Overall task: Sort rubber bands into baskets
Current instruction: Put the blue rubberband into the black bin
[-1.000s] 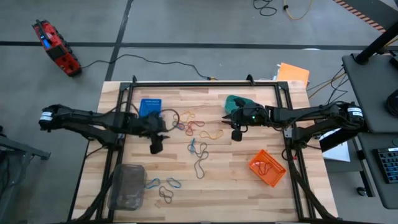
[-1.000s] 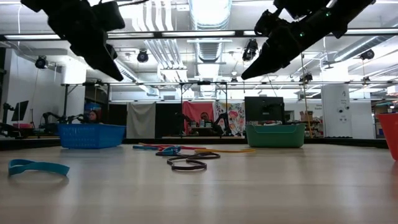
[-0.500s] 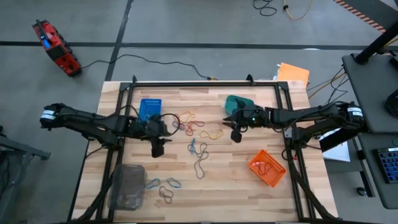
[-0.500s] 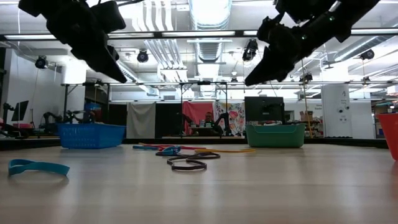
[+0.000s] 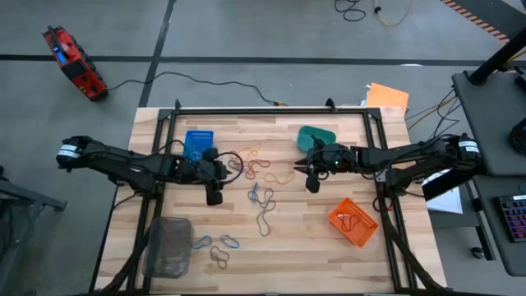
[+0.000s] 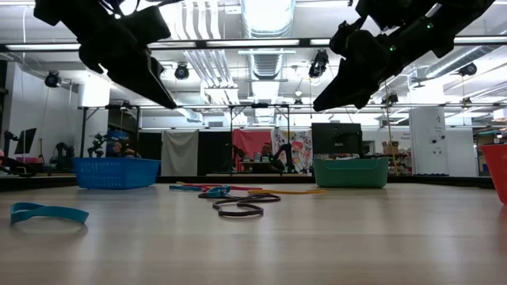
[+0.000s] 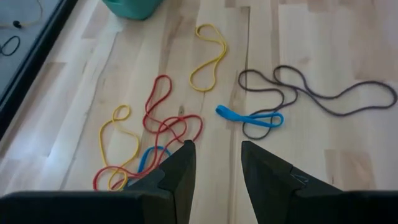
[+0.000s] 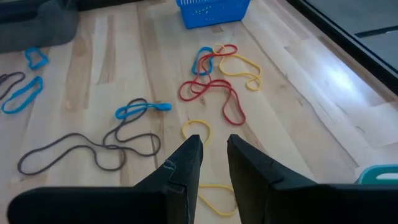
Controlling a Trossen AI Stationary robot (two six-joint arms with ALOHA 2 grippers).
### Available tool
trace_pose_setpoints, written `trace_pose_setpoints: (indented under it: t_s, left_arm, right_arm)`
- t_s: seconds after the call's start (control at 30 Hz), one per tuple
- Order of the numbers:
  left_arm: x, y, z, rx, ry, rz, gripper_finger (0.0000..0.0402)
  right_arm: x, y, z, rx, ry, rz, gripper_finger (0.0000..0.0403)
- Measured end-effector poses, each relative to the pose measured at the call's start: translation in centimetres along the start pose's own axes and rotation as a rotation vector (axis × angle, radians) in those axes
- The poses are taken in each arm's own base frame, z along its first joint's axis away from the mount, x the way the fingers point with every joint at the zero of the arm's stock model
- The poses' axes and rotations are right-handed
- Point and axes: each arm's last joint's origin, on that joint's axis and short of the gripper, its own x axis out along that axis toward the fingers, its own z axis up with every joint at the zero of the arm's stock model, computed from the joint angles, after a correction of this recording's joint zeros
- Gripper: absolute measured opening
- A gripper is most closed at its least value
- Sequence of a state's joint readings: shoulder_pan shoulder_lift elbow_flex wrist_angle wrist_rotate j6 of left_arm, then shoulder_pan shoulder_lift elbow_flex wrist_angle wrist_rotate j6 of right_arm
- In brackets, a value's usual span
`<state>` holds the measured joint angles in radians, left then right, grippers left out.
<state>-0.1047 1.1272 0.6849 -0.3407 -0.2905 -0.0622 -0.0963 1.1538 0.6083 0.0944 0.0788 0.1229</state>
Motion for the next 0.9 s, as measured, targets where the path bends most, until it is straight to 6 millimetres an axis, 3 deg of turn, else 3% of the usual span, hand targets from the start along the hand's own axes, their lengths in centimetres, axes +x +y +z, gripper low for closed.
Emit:
trace_pose_setpoints:
  t_s: [0.7,0.9]
  left_arm:
    - [3.0,-0.7,-0.7,0.075,0.092,0.024,0.0114]
    - [3.6,-0.9,-0.6,0.104,0.087,0.023,0.0113]
  right_arm:
    - [0.1,-0.1,-0.1,-0.055,0.013,-0.005,0.0072]
    - [0.0,0.0,1.9,-0.068,-0.186,0.003,0.0072]
